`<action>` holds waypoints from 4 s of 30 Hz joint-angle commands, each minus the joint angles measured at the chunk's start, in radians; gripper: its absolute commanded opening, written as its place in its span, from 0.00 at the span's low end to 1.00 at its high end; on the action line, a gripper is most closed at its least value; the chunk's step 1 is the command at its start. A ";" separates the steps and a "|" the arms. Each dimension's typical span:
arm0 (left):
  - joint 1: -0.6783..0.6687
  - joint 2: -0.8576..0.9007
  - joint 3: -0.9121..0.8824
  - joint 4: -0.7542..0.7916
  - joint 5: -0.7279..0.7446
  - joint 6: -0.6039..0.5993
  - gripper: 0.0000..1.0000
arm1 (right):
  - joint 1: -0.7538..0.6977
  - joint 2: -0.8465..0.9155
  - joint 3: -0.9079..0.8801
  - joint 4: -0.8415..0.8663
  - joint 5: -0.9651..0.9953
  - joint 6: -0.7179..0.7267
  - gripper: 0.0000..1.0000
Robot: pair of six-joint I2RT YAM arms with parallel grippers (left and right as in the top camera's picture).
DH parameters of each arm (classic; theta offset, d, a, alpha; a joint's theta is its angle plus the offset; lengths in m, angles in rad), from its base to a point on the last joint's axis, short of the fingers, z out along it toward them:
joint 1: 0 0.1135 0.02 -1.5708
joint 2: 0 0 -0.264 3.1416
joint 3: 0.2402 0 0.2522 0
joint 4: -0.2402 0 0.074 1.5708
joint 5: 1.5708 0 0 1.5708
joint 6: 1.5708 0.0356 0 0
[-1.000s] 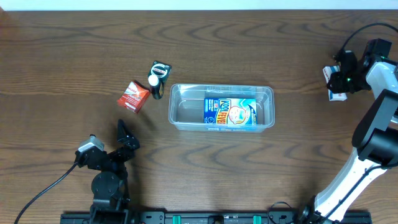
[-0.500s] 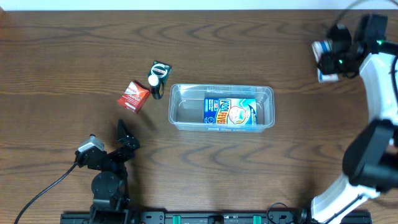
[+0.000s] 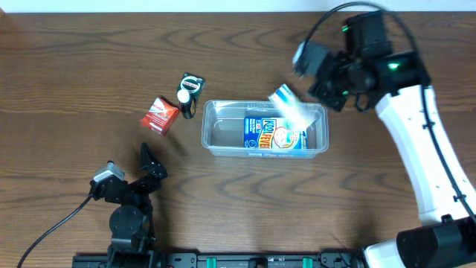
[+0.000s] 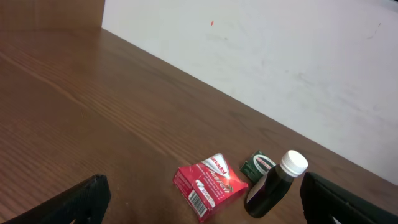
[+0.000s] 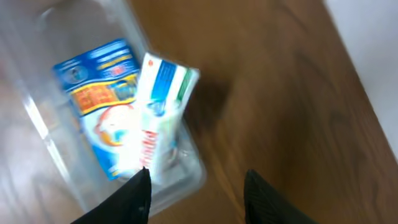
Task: Pack container
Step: 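Carry the white box into the container beside the blue box, then lower the white box into the container and release it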
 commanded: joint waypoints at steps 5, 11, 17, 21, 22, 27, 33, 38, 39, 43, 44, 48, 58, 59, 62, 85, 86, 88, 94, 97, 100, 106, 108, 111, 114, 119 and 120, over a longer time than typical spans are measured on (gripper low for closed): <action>0.005 -0.007 -0.021 -0.033 -0.020 0.016 0.98 | 0.088 0.016 -0.018 -0.019 -0.004 -0.105 0.40; 0.005 -0.007 -0.021 -0.033 -0.020 0.016 0.98 | 0.087 0.016 -0.018 -0.020 -0.004 -0.080 0.40; 0.005 -0.007 -0.021 -0.033 -0.020 0.016 0.98 | 0.088 0.016 -0.018 -0.020 -0.072 -0.015 0.40; 0.005 -0.007 -0.021 -0.033 -0.020 0.016 0.98 | 0.093 0.016 -0.019 -0.020 -0.183 0.035 0.35; 0.005 -0.007 -0.021 -0.033 -0.020 0.016 0.98 | 0.098 0.016 -0.019 -0.020 -0.208 0.049 0.34; 0.005 -0.007 -0.021 -0.033 -0.020 0.016 0.98 | 0.152 0.016 -0.019 -0.023 -0.258 0.065 0.31; 0.005 -0.007 -0.021 -0.033 -0.020 0.016 0.98 | 0.248 0.051 -0.021 -0.008 -0.217 0.112 0.47; 0.005 -0.007 -0.021 -0.033 -0.020 0.016 0.98 | 0.262 0.173 -0.024 0.044 -0.190 0.348 0.53; 0.005 -0.007 -0.021 -0.033 -0.020 0.016 0.98 | 0.257 0.205 -0.024 0.059 -0.200 0.421 0.57; 0.005 -0.007 -0.021 -0.033 -0.020 0.016 0.98 | 0.229 0.303 -0.024 0.108 -0.338 0.533 0.78; 0.005 -0.007 -0.021 -0.033 -0.020 0.016 0.98 | 0.222 0.319 -0.024 0.122 -0.369 0.548 0.80; 0.005 -0.007 -0.021 -0.033 -0.020 0.016 0.98 | 0.189 0.365 -0.024 0.150 -0.435 0.607 0.81; 0.005 -0.007 -0.021 -0.033 -0.020 0.016 0.98 | 0.146 0.375 -0.024 0.091 -0.481 0.651 0.99; 0.005 -0.007 -0.021 -0.033 -0.020 0.016 0.98 | 0.146 0.375 -0.024 0.083 -0.490 0.651 0.99; 0.005 -0.007 -0.021 -0.033 -0.020 0.016 0.98 | 0.150 0.375 -0.024 0.078 -0.510 0.675 0.99; 0.005 -0.007 -0.021 -0.033 -0.020 0.016 0.98 | 0.259 0.375 -0.188 0.278 -0.280 1.181 0.81; 0.005 -0.007 -0.021 -0.033 -0.020 0.016 0.98 | 0.259 0.375 -0.195 0.290 -0.277 1.196 0.80; 0.005 -0.007 -0.021 -0.033 -0.020 0.016 0.98 | 0.259 0.375 -0.207 0.309 -0.270 1.223 0.77; 0.005 -0.007 -0.021 -0.033 -0.020 0.016 0.98 | 0.259 0.375 -0.244 0.361 -0.264 1.257 0.73; 0.005 -0.007 -0.021 -0.033 -0.020 0.016 0.98 | 0.259 0.375 -0.252 0.375 -0.264 1.264 0.66; 0.005 -0.007 -0.021 -0.033 -0.020 0.016 0.98 | 0.259 0.375 -0.252 0.382 -0.265 1.265 0.54; 0.005 -0.007 -0.021 -0.033 -0.020 0.016 0.98 | 0.259 0.375 -0.252 0.385 -0.265 1.265 0.36; 0.005 -0.007 -0.021 -0.033 -0.020 0.016 0.98 | 0.259 0.375 -0.252 0.385 -0.266 1.265 0.31; 0.005 -0.007 -0.021 -0.033 -0.020 0.016 0.98 | 0.259 0.375 -0.252 0.385 -0.265 1.265 0.24; 0.005 -0.007 -0.021 -0.033 -0.020 0.016 0.98 | 0.257 0.375 -0.252 0.382 -0.266 1.265 0.19; 0.005 -0.007 -0.021 -0.033 -0.020 0.016 0.98 | 0.256 0.375 -0.252 0.378 -0.270 1.264 0.15; 0.005 -0.007 -0.021 -0.033 -0.020 0.016 0.98 | 0.256 0.375 -0.252 0.379 -0.273 1.264 0.14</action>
